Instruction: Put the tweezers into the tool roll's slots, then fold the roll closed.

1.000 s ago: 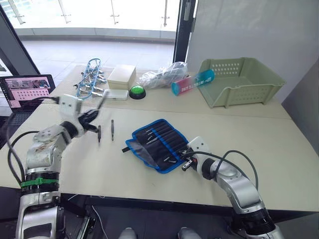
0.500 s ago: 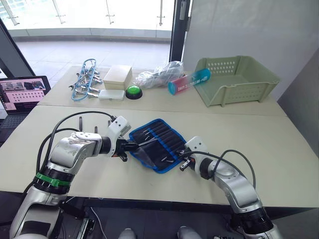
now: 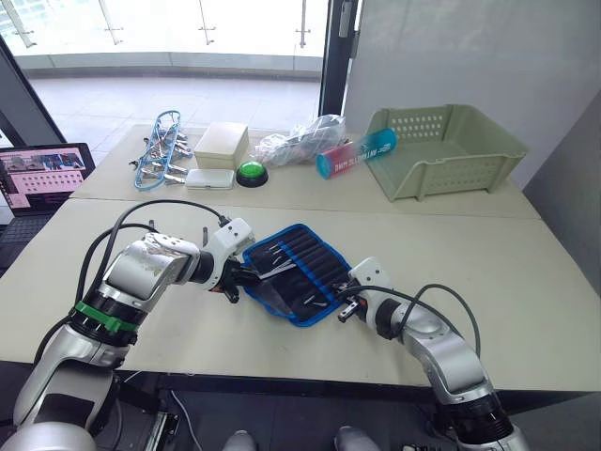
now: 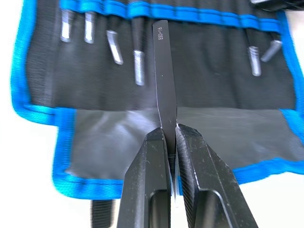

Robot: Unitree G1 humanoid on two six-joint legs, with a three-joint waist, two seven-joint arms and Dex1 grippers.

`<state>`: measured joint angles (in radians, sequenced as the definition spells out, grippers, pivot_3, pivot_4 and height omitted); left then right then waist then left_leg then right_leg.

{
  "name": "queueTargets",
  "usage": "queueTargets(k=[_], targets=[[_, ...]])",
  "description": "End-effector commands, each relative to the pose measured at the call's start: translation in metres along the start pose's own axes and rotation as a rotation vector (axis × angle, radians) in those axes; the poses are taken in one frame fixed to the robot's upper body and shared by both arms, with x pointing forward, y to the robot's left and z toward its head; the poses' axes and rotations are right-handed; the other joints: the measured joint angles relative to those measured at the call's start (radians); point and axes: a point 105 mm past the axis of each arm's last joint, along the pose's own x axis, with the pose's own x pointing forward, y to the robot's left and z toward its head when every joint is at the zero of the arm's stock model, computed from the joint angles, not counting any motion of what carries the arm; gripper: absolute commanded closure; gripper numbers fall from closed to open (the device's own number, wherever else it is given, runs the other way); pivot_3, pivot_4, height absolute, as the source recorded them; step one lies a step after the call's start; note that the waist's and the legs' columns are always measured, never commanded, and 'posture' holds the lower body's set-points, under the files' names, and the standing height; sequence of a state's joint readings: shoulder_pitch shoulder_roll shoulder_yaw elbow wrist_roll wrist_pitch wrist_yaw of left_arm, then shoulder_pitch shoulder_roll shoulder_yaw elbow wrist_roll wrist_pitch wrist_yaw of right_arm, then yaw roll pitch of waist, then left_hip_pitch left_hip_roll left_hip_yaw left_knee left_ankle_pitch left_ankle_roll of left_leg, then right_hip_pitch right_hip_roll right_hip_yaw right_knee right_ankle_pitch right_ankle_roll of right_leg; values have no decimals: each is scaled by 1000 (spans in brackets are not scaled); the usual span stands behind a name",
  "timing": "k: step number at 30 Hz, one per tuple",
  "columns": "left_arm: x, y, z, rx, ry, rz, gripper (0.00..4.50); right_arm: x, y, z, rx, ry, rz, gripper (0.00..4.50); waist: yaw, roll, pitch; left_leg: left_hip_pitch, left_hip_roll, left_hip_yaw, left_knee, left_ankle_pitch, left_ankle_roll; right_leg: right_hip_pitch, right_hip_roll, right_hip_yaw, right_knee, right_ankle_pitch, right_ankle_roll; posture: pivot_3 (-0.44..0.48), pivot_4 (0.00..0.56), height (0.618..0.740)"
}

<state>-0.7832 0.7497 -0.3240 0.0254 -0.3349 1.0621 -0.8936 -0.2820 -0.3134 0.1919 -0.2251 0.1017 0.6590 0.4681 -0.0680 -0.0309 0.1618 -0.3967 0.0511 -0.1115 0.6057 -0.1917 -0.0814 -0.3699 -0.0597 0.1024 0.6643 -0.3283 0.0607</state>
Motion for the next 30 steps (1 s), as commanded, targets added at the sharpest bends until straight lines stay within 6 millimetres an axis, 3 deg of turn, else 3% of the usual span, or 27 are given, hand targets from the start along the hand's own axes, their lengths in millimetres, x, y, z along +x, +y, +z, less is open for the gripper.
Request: queueTargets(k=[1,10,20,30], targets=[[1,-1,14,42,-25,4,4429,1,4,-26,41,96,1,4500,2,0,0,0,0,0,0,0,0,0,0,0,0,0,0,0,150,740],[7,-13,19,80,-28,-49,4429,-1,4,-27,42,98,-7,4500,5,0,0,0,0,0,0,0,0,0,0,0,0,0,0,0,150,740],[-18,2,24,104,-24,-4,4429,-1,5,-28,47,97,-10,4500,6,0,0,-1,0,0,0,0,0,0,0,0,0,0,0,0,150,740],[-27,-11,31,84,15,-137,4429,2,7,-26,45,90,-6,4500,1,1,0,-1,0,0,0,0,0,-1,0,0,0,0,0,0,150,740]])
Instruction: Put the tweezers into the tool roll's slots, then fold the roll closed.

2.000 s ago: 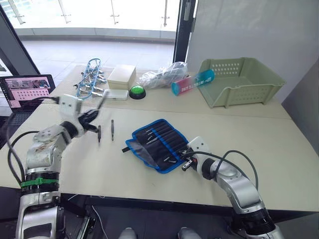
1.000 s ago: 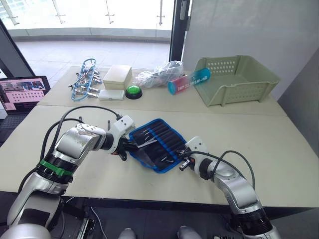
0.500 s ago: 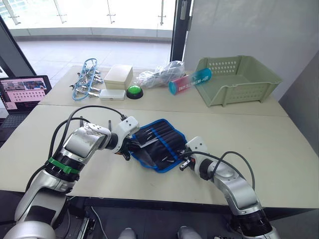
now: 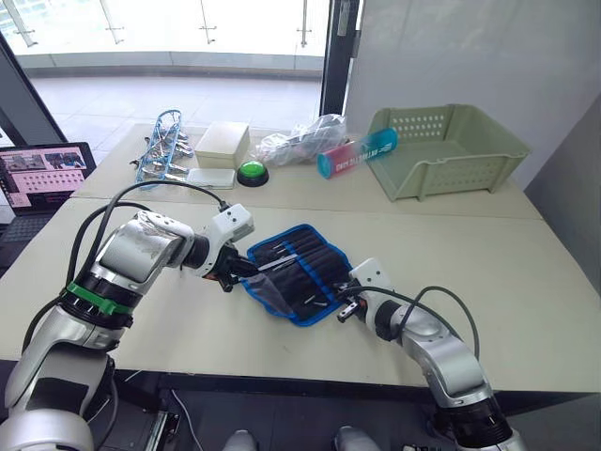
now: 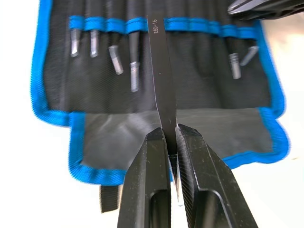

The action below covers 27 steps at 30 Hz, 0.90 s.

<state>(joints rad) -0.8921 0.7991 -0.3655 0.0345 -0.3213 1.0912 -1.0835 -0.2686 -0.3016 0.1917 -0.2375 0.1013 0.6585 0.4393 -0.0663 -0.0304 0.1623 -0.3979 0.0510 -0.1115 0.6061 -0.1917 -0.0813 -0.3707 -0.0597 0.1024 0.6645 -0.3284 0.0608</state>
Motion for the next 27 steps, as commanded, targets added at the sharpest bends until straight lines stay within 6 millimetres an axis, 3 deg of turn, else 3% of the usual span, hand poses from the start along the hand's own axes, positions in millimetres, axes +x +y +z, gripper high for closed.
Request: queueTargets(k=[1,7,27], targets=[[-9,-4,10,24,0,-33,4429,3,6,-26,34,97,17,4500,-1,0,0,0,0,0,0,0,0,0,0,0,0,0,0,0,150,740],[-1,4,5,20,104,-27,4429,1,8,-28,45,97,10,4500,-1,0,0,0,0,0,0,0,0,0,0,0,0,0,0,0,150,740],[20,12,20,98,164,-47,4429,-1,7,-29,54,95,-16,4500,1,0,0,-1,0,0,0,0,0,-1,0,0,0,0,0,0,150,740]])
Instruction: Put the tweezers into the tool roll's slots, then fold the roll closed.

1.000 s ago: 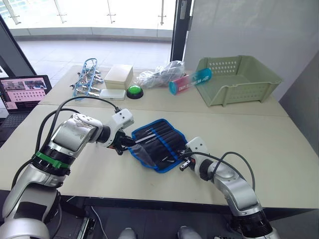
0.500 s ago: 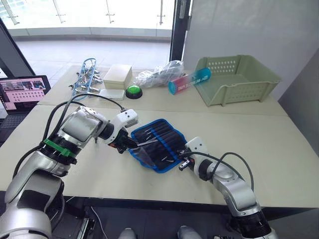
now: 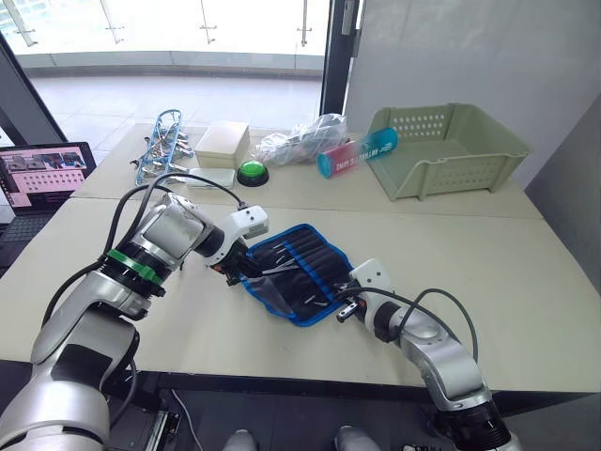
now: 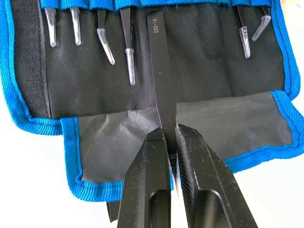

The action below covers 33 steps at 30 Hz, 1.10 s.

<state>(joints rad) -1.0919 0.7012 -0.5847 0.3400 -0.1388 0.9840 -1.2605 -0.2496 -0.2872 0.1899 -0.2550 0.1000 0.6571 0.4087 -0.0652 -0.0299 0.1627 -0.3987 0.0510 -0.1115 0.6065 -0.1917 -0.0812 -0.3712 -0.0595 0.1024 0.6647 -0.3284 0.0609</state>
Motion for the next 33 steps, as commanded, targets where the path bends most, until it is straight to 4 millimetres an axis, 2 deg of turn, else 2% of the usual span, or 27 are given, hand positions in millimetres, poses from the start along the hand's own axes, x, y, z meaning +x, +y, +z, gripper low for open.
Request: queueTargets(k=[1,6,10,20,26,28,33], targets=[[-3,1,16,52,-18,17,4429,0,5,-29,41,106,8,4500,1,0,0,0,0,0,0,0,0,0,0,0,0,0,0,0,150,740],[6,5,25,76,-24,44,4429,0,6,-29,41,106,7,4500,5,0,0,0,0,0,0,0,0,0,0,0,0,0,0,0,150,740],[21,11,35,85,-45,96,4429,0,7,-28,39,105,10,4500,5,0,0,0,0,0,1,0,0,0,0,0,0,0,0,0,150,740],[50,-4,53,79,-180,61,4429,0,15,-30,6,128,34,4500,4,0,0,-1,0,0,1,0,0,0,0,0,0,0,0,0,150,740],[61,1,54,90,-234,101,4429,-1,19,-34,-3,154,44,4500,5,0,0,-1,0,0,2,0,0,0,0,0,0,0,0,0,150,740],[65,0,48,86,-226,97,4429,-2,18,-38,-4,174,39,4500,5,0,0,-1,0,0,2,0,0,0,0,0,0,0,0,0,150,740],[61,3,46,78,-233,101,4429,-2,17,-39,-3,180,37,4500,5,0,0,0,-1,0,2,0,0,1,0,0,0,0,0,0,150,740]])
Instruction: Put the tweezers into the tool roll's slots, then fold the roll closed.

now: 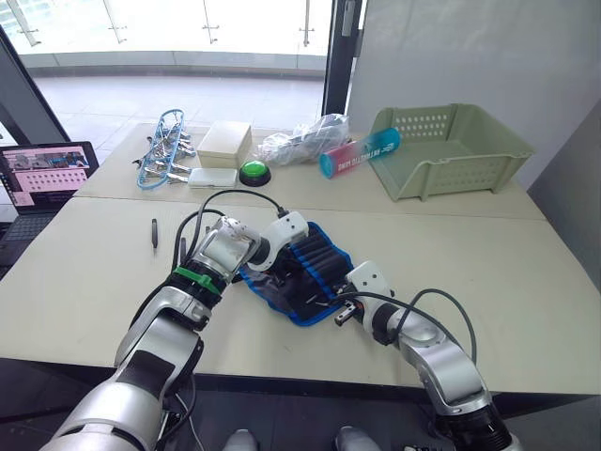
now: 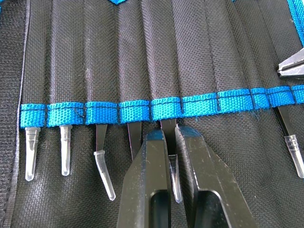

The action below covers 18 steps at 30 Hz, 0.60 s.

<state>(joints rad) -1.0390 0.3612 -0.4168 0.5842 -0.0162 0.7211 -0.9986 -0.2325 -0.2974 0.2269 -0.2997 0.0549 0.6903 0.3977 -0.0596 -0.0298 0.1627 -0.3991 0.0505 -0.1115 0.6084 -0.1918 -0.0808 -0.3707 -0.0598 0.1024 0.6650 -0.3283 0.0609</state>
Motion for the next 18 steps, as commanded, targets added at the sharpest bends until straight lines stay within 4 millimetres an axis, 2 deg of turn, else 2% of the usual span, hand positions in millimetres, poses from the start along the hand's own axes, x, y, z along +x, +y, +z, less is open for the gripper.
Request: queueTargets(k=[1,2,6,9,15,18], targets=[[-6,3,9,19,-38,17,4429,2,12,-36,45,148,48,4500,0,0,0,0,0,0,0,0,0,0,0,0,0,0,0,0,150,740],[-7,3,9,19,-42,18,4429,2,12,-36,45,148,49,4500,-1,0,0,0,0,0,0,0,0,0,0,0,0,0,0,0,150,740],[-28,7,19,33,-96,39,3038,3,12,-37,46,148,46,4500,-6,0,0,0,0,0,0,0,0,0,0,0,0,0,0,0,150,740],[-51,8,26,33,-137,72,2013,5,8,-37,44,148,31,4500,-8,0,0,0,0,0,0,0,0,0,0,0,1,0,0,0,150,740],[-103,13,9,-57,-238,194,17,6,2,-38,39,150,17,4500,-13,1,0,3,0,0,0,0,0,1,0,0,2,0,0,0,150,740],[-129,21,-11,-82,-367,344,17,5,0,-38,35,147,17,4500,-12,1,0,3,0,0,0,0,0,2,0,0,2,0,0,0,150,740]])
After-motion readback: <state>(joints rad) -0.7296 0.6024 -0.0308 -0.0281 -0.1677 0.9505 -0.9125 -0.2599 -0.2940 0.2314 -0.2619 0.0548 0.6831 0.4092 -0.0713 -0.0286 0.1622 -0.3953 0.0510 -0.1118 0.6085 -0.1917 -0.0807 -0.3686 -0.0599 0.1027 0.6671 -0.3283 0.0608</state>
